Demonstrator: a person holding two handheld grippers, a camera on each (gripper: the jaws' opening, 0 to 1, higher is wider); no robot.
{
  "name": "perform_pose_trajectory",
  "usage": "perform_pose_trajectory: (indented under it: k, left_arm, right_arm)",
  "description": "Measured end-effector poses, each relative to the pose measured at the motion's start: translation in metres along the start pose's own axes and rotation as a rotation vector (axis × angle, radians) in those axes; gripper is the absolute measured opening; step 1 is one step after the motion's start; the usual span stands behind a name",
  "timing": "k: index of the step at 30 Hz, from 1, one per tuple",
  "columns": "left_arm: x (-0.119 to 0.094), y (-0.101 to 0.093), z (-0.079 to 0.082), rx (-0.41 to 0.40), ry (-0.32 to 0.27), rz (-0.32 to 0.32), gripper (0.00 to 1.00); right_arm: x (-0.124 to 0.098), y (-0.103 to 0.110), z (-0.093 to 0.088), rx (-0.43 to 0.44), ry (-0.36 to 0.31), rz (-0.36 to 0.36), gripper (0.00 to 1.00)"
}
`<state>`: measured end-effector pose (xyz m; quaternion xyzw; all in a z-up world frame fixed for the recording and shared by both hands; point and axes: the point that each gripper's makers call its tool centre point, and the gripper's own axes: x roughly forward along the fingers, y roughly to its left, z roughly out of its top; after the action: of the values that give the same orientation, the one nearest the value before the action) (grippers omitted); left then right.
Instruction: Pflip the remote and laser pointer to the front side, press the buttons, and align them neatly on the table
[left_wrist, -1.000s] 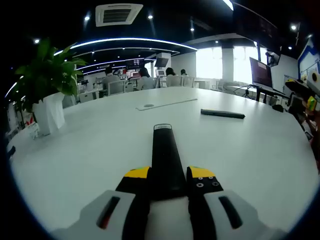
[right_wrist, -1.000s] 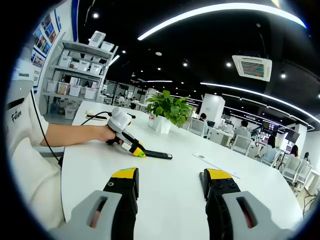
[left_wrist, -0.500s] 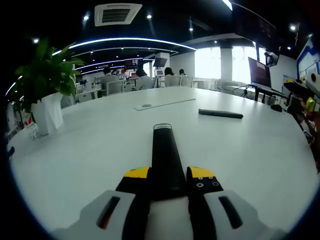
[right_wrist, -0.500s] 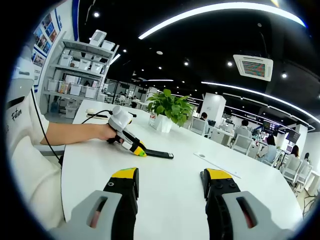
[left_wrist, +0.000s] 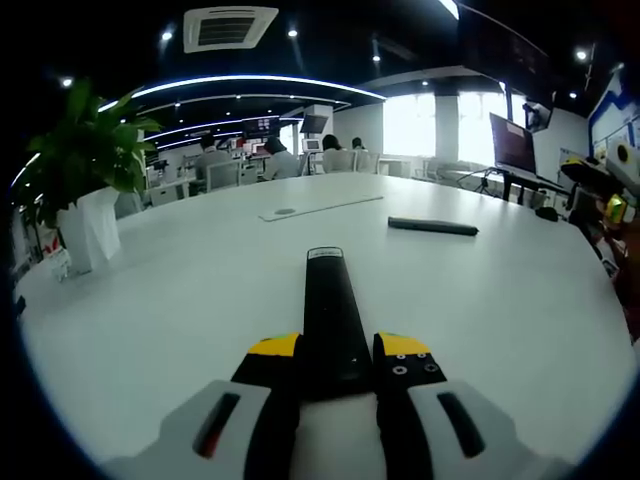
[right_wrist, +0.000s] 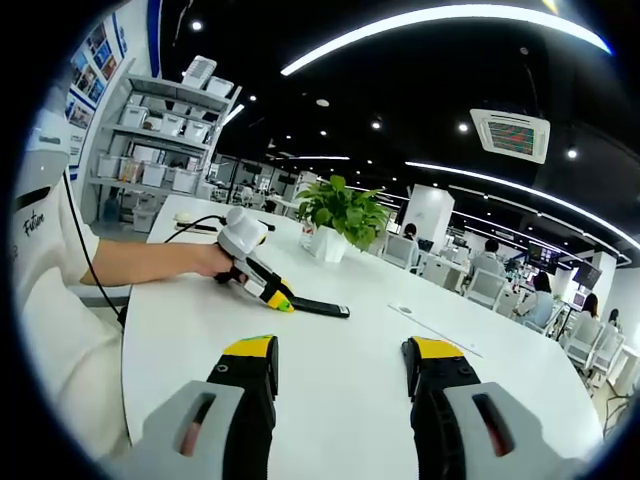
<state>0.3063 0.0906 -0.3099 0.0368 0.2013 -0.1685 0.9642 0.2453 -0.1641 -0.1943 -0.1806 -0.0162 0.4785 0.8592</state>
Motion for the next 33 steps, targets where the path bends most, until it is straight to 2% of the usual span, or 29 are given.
perform_pose_trajectory:
  k: [30, 33]
  left_arm:
    - [-0.003, -0.017, -0.002, 0.030, 0.000, -0.058, 0.30]
    - [0.000, -0.012, -0.001, 0.031, 0.002, -0.062, 0.30]
  right_arm:
    - [0.001, 0.004, -0.003, -0.009, 0.014, 0.019, 0.54]
    - [0.002, 0.005, -0.004, -0.011, 0.018, 0.023, 0.54]
